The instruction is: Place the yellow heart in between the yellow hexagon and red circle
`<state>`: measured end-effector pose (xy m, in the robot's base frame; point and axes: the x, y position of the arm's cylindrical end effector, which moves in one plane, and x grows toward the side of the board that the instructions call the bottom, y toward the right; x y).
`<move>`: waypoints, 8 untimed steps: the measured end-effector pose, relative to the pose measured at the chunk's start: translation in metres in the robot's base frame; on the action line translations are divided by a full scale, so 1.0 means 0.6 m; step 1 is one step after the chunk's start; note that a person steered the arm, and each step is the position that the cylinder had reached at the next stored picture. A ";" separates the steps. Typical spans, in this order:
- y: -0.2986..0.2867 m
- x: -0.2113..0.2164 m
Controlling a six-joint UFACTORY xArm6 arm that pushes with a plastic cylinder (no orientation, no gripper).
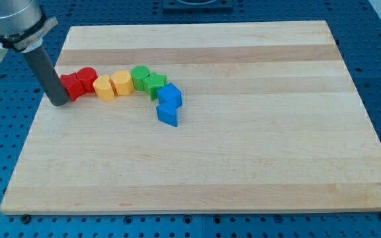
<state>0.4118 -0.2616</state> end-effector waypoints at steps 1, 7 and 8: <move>0.000 -0.042; 0.024 -0.034; 0.045 -0.008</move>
<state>0.4072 -0.2344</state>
